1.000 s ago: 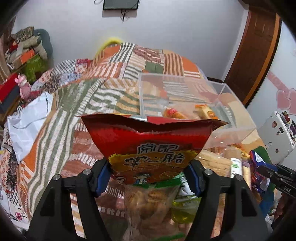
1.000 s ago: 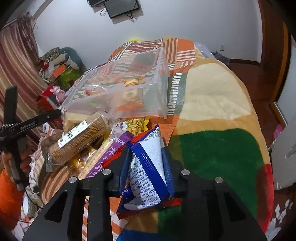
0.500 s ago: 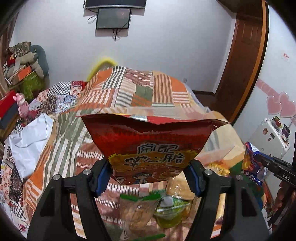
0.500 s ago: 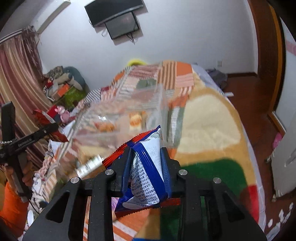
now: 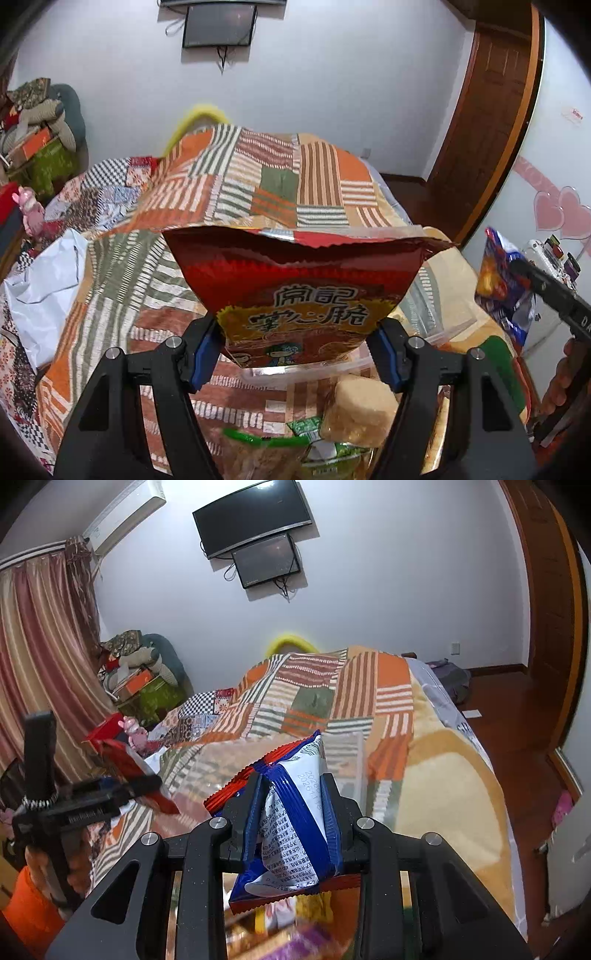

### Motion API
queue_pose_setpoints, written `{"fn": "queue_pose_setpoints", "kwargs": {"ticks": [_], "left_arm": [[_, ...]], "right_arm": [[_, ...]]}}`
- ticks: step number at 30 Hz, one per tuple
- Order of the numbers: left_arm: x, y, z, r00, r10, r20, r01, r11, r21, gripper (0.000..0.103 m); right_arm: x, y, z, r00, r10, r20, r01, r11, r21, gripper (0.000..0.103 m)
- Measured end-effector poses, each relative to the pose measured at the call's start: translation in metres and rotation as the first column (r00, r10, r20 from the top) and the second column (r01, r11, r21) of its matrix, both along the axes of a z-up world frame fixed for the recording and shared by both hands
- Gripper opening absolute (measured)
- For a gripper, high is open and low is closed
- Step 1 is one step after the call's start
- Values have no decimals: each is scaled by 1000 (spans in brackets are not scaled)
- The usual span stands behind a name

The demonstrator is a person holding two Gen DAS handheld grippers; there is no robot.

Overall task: Organize snacks
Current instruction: 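Lower both chip bags into the clear box and open both grippers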

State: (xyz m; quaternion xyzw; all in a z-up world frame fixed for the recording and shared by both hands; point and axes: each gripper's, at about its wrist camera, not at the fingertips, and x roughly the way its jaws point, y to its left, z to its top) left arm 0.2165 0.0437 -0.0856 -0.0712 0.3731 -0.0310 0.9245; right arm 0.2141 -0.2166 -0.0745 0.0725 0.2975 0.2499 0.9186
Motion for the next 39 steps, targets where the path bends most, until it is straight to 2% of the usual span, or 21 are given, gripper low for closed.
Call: {"fn": "queue_pose_setpoints", "kwargs": {"ticks": [6, 9, 15, 20, 23, 25, 31, 35, 39], "left_arm": [[18, -9, -16, 999, -34, -42, 35, 999, 24, 69], [25, -19, -20, 998, -49, -44, 52, 996, 69, 69], [39, -26, -30, 993, -76, -86, 80, 995, 53, 69], [52, -23, -46, 989, -52, -142, 59, 997, 47, 70], [57, -18, -52, 987, -15, -162, 24, 998, 54, 76], [56, -17, -51, 987, -9, -160, 17, 998, 53, 78], [41, -14, -36, 992, -24, -120, 33, 997, 69, 85], [28, -9, -20, 996, -25, -84, 30, 997, 64, 89], [7, -3, -5, 998, -24, -52, 27, 998, 57, 91]], "right_arm": [[22, 15, -8, 1000, -6, -14, 6, 1000, -20, 28], [32, 25, -16, 1000, -9, -27, 8, 998, -56, 28], [45, 40, -26, 999, 8, -47, -14, 992, -126, 29], [45, 50, -26, 998, 36, -44, -43, 985, -169, 30], [47, 53, -28, 997, 51, -51, -59, 980, -190, 31], [48, 58, -31, 994, 79, -80, -93, 977, -194, 32], [49, 61, -35, 992, 65, -108, -88, 972, -218, 35], [41, 52, -26, 993, 56, -101, -74, 979, -188, 47], [25, 40, -14, 996, 46, -81, -59, 985, -162, 55]]}}
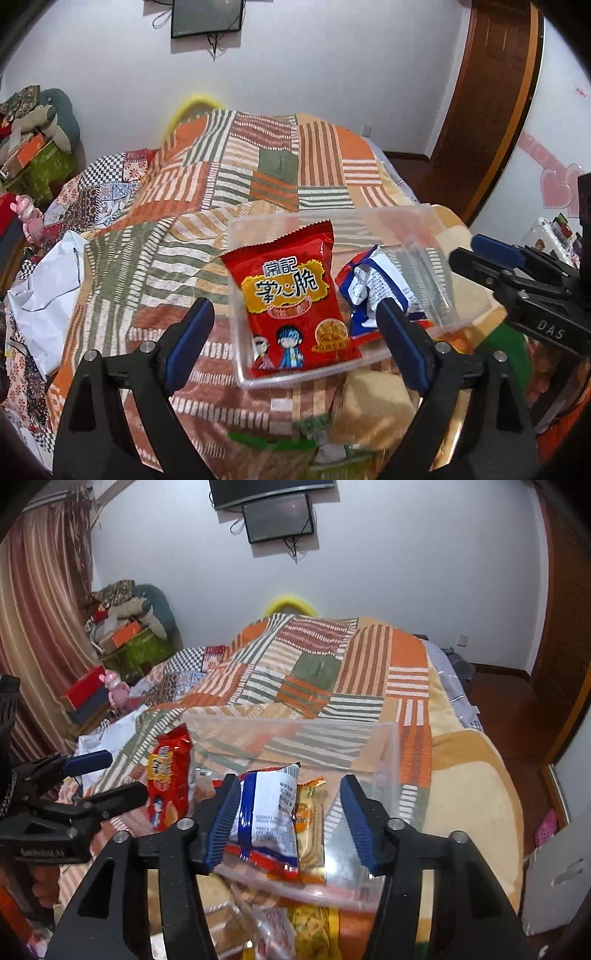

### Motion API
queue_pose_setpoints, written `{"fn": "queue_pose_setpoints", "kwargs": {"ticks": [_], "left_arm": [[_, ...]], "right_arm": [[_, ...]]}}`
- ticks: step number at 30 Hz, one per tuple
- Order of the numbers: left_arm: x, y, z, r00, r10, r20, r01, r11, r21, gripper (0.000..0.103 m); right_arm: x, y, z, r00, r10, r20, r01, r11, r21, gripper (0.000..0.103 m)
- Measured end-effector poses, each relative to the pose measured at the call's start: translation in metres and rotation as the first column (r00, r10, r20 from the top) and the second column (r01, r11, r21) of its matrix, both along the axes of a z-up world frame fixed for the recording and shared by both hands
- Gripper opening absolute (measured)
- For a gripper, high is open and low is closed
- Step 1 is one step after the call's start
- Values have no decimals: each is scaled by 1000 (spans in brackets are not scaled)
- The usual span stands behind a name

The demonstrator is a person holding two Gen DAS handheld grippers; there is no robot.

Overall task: Organize snacks
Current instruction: 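Lower both chip bags into the clear box and open both grippers, then grasp the green-zipper cookie bag with the left gripper while the right grasps the purple coconut roll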

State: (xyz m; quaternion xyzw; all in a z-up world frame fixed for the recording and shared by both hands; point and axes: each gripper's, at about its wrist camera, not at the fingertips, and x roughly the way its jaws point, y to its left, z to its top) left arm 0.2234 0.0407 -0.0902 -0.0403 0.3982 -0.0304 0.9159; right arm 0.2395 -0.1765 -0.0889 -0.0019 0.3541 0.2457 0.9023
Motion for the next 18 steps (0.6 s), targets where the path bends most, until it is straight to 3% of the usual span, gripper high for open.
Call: {"fn": "queue_pose_setpoints", "kwargs": {"ticks": [4, 9, 11, 18], "left_arm": [[-22, 2, 11, 1000, -7, 24, 6, 1000, 23, 94], [-48, 8, 18, 999, -13, 36, 11, 998, 58, 96], [-58, 11, 16, 1000, -8, 29, 7, 998, 56, 97], [-86, 23, -13, 999, 9, -50, -7, 999, 43, 97]], "right_arm": [[-19, -8, 9, 999, -9, 31, 9, 1000, -2, 68], [-42, -14, 12, 999, 0, 52, 2, 999, -36, 73], [-50, -17, 9, 999, 2, 45, 0, 999, -37, 78], [-76, -22, -17, 1000, 1, -29, -3, 999, -54, 79]]}}
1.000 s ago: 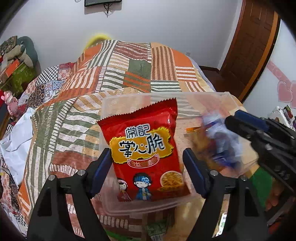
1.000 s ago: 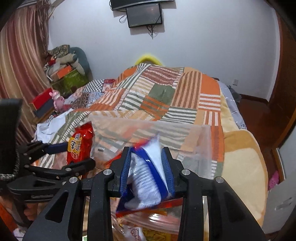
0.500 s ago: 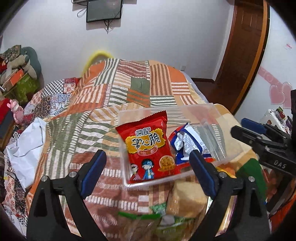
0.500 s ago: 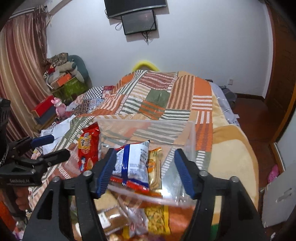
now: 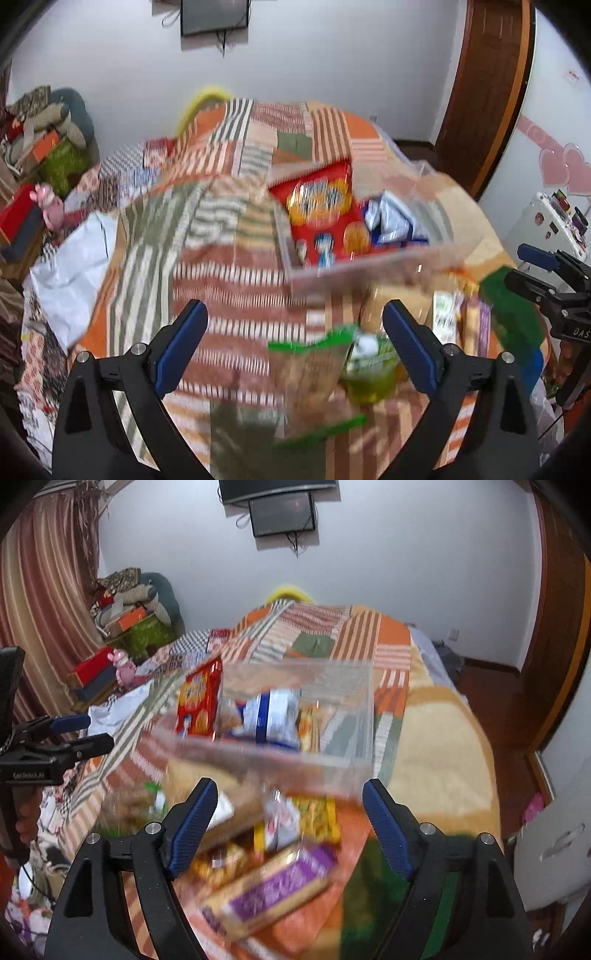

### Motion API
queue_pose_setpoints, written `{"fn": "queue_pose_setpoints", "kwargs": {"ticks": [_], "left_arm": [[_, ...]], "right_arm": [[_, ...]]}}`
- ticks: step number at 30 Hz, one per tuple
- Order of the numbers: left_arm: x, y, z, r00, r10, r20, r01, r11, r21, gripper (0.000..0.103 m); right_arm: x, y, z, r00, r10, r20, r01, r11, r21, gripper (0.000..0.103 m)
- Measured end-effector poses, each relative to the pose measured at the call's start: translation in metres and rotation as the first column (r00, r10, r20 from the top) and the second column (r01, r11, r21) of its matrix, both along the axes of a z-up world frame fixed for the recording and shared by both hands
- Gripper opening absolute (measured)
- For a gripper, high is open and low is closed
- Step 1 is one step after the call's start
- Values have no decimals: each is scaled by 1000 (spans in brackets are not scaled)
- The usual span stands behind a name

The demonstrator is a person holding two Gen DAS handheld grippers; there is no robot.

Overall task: Organize snacks
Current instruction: 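Grasp the green-zipper cookie bag with the left gripper while the right grasps the purple coconut roll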

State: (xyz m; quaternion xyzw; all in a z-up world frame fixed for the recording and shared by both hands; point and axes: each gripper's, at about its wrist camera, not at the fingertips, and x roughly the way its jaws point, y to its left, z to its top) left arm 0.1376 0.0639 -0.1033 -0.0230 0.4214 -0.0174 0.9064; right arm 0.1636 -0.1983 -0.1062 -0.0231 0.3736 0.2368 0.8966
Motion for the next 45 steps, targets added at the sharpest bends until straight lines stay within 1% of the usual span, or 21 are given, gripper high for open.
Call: {"fn": "queue_pose_setpoints", "kwargs": {"ticks": [4, 8, 11, 13, 17, 21, 25, 26, 28, 30, 31, 32, 33, 34, 35, 36, 37, 39, 41, 45], "left_arm": [[-12, 5, -22, 999, 11, -46, -12, 1000, -2, 97], [-17, 10, -41, 996, 32, -80, -33, 999, -18, 97], [-18, 12, -53, 994, 35, -101, -38, 999, -35, 97], [-19, 11, -61, 993, 35, -110, -39, 999, -31, 97], [-18, 11, -69, 994, 33, -107, -36, 999, -26, 97], [-14, 13, -75, 993, 33, -110, -38, 998, -47, 97], [-11, 11, -83, 992, 24, -127, -32, 997, -63, 96], [-11, 10, -86, 991, 23, -133, -32, 997, -65, 95], [-8, 9, -94, 988, 23, -152, -36, 996, -82, 89], [-8, 9, -98, 987, 31, -155, -47, 994, -96, 86], [-8, 9, -98, 988, 31, -151, -46, 994, -99, 81], [-9, 7, -97, 989, 26, -147, -41, 994, -99, 78], [-10, 5, -97, 990, 16, -144, -30, 994, -102, 71], [-10, 3, -96, 990, 3, -142, -18, 994, -105, 64], [-10, 1, -95, 990, -5, -140, -10, 994, -107, 60], [-11, -1, -94, 990, -15, -140, 0, 994, -108, 52], [-11, -3, -92, 990, -9, -141, -5, 995, -95, 50], [-11, -2, -88, 991, -3, -137, -11, 995, -101, 47], [-13, 1, -84, 991, 3, -131, -17, 994, -106, 47], [-20, 5, -67, 996, 13, -91, -22, 994, -103, 46]], "right_arm": [[-6, 1, -24, 999, -24, -46, 22, 999, -48, 79], [-6, 3, -47, 993, -32, -116, 26, 999, -48, 79], [-4, 6, -59, 988, -45, -145, 36, 997, -65, 79], [-5, 7, -65, 984, -46, -173, 36, 998, -59, 79], [-10, 2, -69, 982, -36, -184, 25, 998, -59, 79], [-17, -9, -69, 983, -42, -181, 23, 994, -108, 79], [-20, -23, -68, 982, -63, -177, 41, 991, -123, 79], [-20, -25, -68, 982, -68, -176, 47, 991, -124, 79], [-21, -30, -69, 981, -73, -182, 52, 992, -115, 78], [-21, -32, -72, 979, -69, -194, 52, 995, -89, 70], [-21, -32, -74, 976, -60, -208, 45, 996, -76, 61], [-21, -30, -76, 975, -52, -217, 38, 997, -70, 50], [-21, -29, -77, 974, -45, -221, 31, 997, -67, 46], [-22, -27, -78, 976, -48, -214, 33, 997, -73, 45], [-24, -27, -77, 978, -49, -203, 34, 997, -76, 45], [-25, -26, -76, 980, -50, -195, 35, 996, -77, 45], [-26, -27, -75, 981, -51, -189, 37, 996, -78, 44], [-28, -28, -71, 983, -56, -174, 42, 996, -79, 43], [-29, -32, -67, 985, -59, -162, 48, 996, -75, 42], [-33, -37, -56, 989, -71, -131, 65, 997, -48, 42]]}}
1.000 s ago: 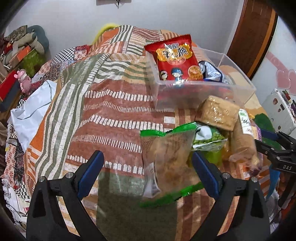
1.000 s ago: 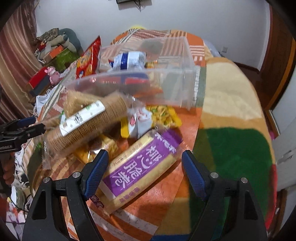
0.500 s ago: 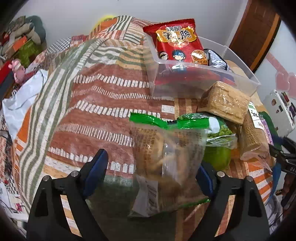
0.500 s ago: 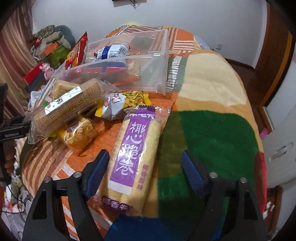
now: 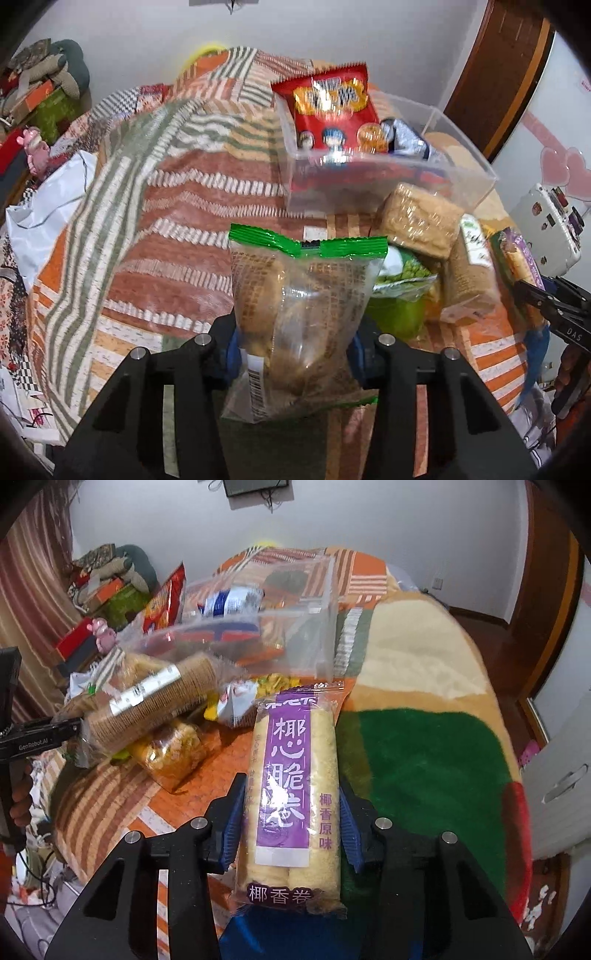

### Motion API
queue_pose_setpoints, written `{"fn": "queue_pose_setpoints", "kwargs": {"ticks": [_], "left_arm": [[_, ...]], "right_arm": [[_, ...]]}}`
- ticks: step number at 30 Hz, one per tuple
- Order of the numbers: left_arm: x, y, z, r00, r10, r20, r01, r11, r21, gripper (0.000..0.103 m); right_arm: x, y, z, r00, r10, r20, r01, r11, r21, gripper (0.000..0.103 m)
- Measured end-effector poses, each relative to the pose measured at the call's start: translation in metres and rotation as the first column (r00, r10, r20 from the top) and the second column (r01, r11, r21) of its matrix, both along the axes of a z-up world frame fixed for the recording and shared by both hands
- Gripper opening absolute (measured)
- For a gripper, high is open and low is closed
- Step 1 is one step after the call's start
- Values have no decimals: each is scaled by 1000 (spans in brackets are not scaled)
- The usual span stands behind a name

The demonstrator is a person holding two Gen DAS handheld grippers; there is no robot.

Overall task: Organize snacks
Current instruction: 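Grasp the green-zipper cookie bag with the left gripper while the right grasps the purple coconut roll, then carry both packs into the clear box and open both grippers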

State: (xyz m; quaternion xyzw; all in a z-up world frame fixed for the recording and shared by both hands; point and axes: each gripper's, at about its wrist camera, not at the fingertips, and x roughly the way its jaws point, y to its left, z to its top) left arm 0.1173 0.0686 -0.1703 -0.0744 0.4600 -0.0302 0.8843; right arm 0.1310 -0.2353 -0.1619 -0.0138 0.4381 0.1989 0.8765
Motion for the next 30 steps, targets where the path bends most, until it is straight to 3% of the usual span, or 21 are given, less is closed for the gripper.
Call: {"fn": "queue_pose_setpoints", "kwargs": {"ticks": [6, 17, 30], "left_arm": [[-3, -5, 34, 997, -9, 72, 10, 1000, -10, 46], [27, -31, 87, 978, -60, 198, 65, 998, -19, 46], [82, -68, 113, 964, -99, 246, 100, 995, 7, 46]], "right_arm": [[0, -9, 23, 998, -13, 65, 10, 999, 37, 42], [20, 4, 63, 979, -14, 203, -4, 996, 90, 42], [63, 21, 80, 965, -16, 260, -19, 991, 132, 42]]}}
